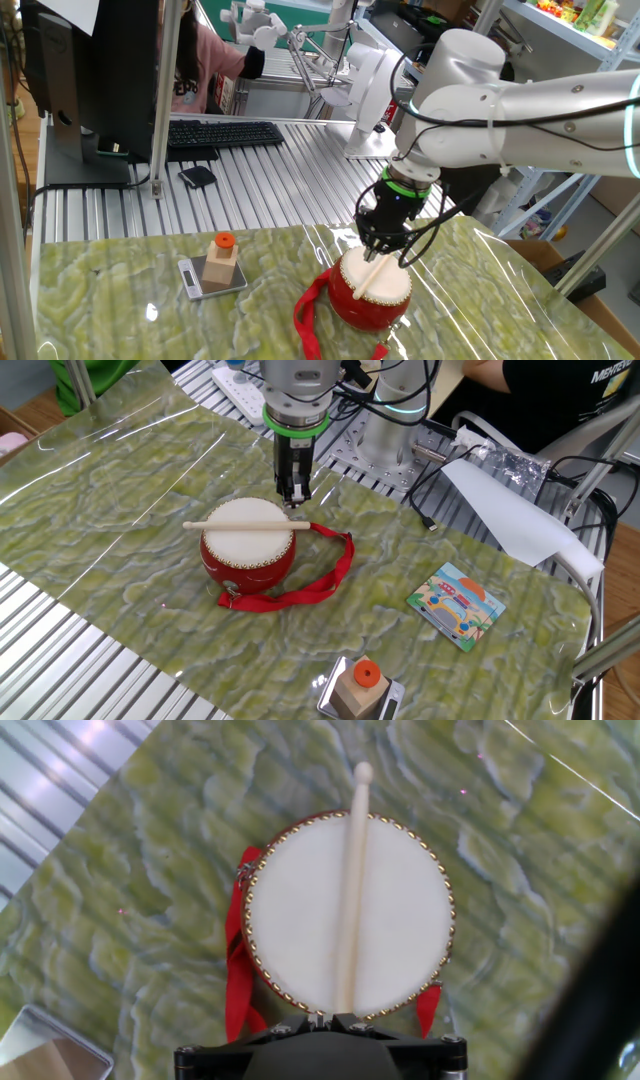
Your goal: Play the drum
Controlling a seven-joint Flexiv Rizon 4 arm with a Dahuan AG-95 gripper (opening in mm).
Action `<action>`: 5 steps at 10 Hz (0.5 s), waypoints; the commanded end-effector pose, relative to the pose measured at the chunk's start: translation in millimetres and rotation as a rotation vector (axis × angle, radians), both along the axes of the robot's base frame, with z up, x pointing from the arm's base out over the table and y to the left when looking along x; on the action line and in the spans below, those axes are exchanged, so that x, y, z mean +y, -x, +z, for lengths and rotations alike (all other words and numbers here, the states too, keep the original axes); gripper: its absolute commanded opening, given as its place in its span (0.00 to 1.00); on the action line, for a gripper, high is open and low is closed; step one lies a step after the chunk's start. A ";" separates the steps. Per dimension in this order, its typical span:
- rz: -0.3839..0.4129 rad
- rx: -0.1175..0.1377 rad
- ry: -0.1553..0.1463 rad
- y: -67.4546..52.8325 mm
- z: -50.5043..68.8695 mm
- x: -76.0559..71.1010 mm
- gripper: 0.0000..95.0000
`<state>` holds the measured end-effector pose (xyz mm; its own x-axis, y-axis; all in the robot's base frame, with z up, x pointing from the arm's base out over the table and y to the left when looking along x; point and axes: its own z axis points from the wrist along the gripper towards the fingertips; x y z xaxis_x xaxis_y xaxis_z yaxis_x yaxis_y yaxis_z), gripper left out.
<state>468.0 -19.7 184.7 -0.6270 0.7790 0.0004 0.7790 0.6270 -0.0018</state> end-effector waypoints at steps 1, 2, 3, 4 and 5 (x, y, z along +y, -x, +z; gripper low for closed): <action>0.023 -0.001 -0.011 9.4 3.0 -7.8 0.00; 0.026 -0.002 -0.020 15.0 3.9 -11.2 0.00; 0.022 -0.002 -0.020 19.3 4.4 -11.9 0.00; 0.010 -0.005 -0.021 23.8 3.9 -11.4 0.00; 0.004 -0.007 -0.021 25.6 3.1 -10.9 0.00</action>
<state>440.1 -30.3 188.6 -0.6307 0.7759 0.0136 0.7760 0.6304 0.0200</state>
